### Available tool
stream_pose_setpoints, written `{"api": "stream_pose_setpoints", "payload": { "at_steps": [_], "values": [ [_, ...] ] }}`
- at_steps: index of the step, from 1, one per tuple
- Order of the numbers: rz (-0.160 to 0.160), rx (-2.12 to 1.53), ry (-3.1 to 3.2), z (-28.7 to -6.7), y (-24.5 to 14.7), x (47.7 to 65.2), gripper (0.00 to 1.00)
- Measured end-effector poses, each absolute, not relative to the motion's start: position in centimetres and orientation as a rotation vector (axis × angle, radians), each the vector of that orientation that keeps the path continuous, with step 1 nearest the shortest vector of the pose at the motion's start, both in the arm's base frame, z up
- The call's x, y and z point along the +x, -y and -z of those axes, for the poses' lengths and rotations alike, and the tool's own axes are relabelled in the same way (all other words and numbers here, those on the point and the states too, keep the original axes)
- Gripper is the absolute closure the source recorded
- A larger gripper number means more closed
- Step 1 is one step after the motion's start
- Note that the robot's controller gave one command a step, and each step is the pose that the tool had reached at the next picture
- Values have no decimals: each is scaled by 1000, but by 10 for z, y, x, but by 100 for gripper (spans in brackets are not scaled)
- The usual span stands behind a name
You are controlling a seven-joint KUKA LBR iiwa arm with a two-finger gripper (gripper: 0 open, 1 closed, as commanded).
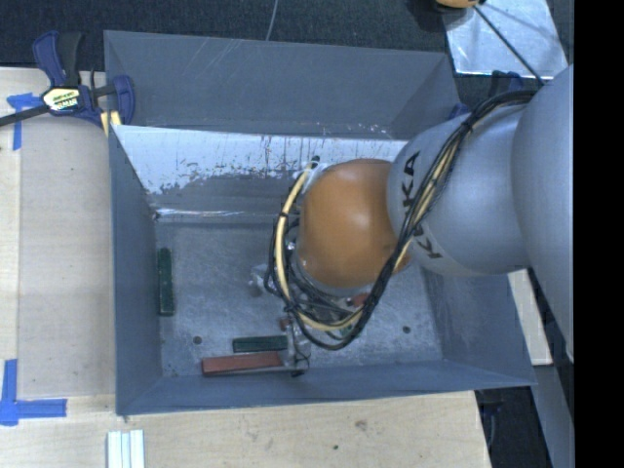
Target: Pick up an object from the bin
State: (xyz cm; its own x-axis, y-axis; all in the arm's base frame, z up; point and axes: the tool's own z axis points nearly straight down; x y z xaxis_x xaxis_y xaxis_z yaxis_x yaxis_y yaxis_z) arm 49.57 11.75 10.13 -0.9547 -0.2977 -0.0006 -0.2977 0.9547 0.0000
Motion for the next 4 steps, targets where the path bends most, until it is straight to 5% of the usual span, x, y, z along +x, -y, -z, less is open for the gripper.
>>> {"api": "stream_pose_setpoints", "payload": {
  "at_steps": [1, 2, 3, 4],
  "values": [
    [4, -744, -3052, -77, -116, 498, 0],
    [2, -540, -3096, -73, -164, 483, 100],
    [2, -540, -3096, -73, -164, 483, 100],
    [0, -565, -3094, -124, -157, 485, 100]
  ]
}}
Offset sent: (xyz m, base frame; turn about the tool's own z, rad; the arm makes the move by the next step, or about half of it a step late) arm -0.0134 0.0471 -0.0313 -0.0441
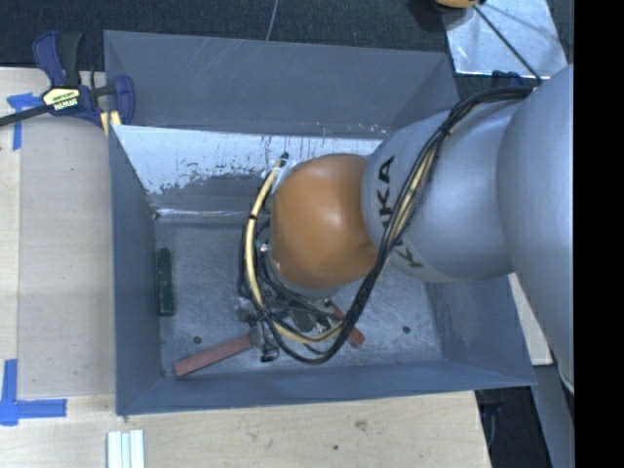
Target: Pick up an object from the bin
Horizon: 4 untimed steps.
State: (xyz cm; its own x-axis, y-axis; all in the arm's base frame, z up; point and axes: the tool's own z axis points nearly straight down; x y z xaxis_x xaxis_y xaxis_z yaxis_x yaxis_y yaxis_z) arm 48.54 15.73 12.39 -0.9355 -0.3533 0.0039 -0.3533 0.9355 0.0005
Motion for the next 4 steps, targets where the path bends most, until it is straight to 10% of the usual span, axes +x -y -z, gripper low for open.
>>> {"api": "stream_pose_setpoints", "payload": {
  "at_steps": [2, 3, 4],
  "values": [
    [1, 546, 3093, -219, -172, 529, 100],
    [0, 451, 3107, -187, -172, 489, 0],
    [1, 450, 3109, -188, -172, 490, 0]
  ]
}}
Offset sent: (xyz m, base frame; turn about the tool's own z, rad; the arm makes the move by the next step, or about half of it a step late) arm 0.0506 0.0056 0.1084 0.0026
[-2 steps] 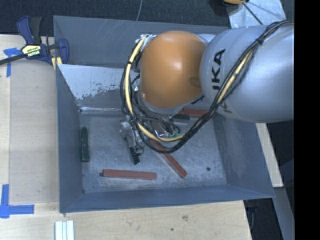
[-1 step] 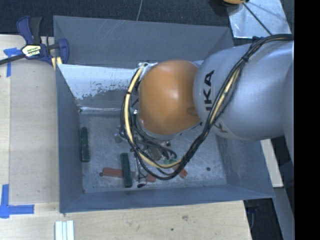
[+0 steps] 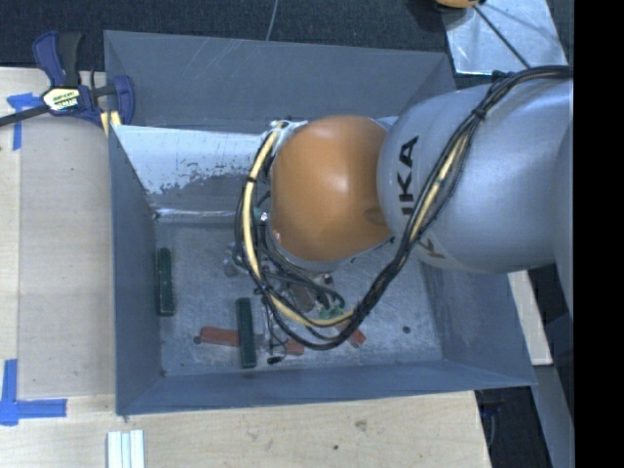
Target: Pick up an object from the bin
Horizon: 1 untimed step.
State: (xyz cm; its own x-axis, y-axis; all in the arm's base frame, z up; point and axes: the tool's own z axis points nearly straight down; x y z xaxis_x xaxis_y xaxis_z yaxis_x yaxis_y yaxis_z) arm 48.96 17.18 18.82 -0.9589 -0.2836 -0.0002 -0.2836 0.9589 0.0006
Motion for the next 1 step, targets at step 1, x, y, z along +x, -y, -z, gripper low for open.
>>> {"api": "stream_pose_setpoints", "payload": {
  "at_steps": [1],
  "values": [
    [-1, -616, -3074, -146, -163, 490, 0]
  ]
}}
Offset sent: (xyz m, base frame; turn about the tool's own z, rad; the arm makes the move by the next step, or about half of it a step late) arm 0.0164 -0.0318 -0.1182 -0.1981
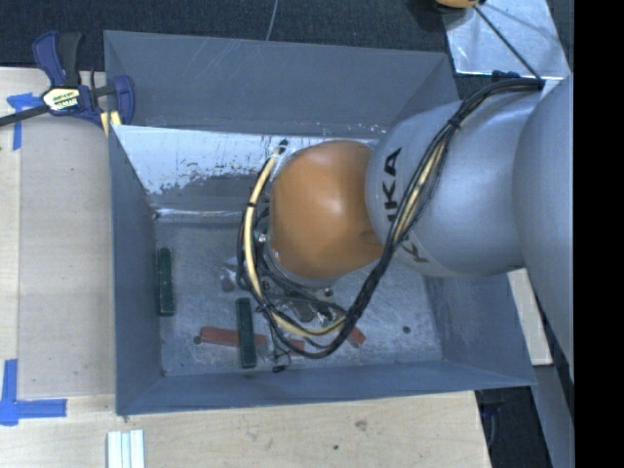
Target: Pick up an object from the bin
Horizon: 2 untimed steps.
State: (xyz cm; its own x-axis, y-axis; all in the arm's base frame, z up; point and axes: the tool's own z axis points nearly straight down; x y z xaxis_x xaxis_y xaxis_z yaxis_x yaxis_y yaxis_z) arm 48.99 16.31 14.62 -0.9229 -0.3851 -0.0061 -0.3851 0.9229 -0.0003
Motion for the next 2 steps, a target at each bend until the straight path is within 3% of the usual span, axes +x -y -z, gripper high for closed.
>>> {"api": "stream_pose_setpoints", "payload": {
  "at_steps": [1, 2],
  "values": [
    [0, -743, -3045, -80, -144, 505, 0],
    [-2, -1196, -2898, -72, -178, 490, 100]
  ]
}}
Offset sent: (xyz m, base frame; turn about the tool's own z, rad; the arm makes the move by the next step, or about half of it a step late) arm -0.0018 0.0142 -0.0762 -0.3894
